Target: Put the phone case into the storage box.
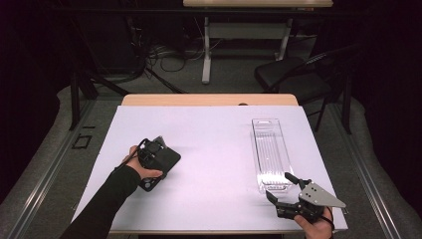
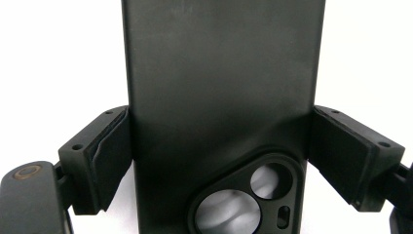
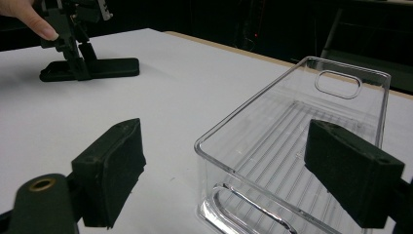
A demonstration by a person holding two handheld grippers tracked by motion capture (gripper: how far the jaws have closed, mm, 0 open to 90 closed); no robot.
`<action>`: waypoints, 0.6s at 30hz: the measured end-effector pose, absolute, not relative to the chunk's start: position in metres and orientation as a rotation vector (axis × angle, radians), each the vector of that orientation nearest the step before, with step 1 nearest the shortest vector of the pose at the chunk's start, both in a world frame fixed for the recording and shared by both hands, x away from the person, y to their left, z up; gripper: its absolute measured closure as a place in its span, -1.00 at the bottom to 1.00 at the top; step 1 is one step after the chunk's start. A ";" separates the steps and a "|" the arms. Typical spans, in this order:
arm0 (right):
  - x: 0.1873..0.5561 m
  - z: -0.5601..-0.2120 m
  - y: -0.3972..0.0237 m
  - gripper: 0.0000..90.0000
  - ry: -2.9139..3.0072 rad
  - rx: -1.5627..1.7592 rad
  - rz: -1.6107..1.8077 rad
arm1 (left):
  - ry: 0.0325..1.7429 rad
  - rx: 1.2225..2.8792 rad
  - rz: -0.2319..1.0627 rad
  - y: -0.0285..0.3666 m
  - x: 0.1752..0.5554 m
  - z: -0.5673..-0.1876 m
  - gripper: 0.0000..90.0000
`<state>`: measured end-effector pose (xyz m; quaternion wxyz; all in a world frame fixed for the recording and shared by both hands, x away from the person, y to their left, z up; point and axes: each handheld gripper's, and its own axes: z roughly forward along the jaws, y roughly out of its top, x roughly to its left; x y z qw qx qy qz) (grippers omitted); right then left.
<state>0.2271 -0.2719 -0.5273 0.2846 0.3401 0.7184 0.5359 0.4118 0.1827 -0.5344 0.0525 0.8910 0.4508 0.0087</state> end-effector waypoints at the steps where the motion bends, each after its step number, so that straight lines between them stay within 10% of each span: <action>1: 0.227 -0.527 -0.272 -0.69 1.921 0.911 1.434 | 1.370 2.709 0.027 0.183 0.412 -0.534 -0.71; 18: 0.227 -0.527 -0.271 -0.69 1.923 0.911 1.433 | 1.344 2.713 0.011 0.184 0.411 -0.523 -0.69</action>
